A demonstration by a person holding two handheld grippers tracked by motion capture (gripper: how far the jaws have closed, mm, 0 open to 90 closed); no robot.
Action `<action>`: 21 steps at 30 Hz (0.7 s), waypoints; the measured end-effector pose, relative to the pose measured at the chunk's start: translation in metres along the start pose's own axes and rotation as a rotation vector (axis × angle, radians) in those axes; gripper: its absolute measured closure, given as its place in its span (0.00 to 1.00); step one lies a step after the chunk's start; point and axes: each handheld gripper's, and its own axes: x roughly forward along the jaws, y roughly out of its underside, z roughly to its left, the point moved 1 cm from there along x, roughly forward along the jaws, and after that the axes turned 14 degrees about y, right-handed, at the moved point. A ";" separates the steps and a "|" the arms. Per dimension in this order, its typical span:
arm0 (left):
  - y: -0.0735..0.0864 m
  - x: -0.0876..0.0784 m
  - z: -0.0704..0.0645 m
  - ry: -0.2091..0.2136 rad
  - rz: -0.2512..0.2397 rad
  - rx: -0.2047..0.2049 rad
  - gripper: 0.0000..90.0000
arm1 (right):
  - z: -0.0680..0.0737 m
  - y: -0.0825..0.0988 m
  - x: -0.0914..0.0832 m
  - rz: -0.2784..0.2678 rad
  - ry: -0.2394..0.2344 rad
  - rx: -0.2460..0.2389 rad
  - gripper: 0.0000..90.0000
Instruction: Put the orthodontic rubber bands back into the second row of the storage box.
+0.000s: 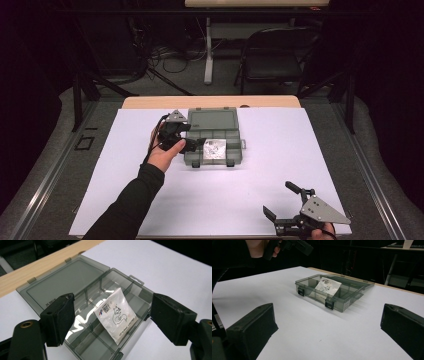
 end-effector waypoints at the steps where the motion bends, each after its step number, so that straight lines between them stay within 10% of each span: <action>1: 0.001 -0.002 0.000 0.001 -0.008 0.003 0.19 | 0.000 0.000 0.000 0.002 -0.001 -0.001 0.00; 21: 0.032 -0.030 -0.023 -0.044 -0.078 0.054 0.03 | -0.001 -0.001 -0.002 -0.007 0.006 0.003 0.00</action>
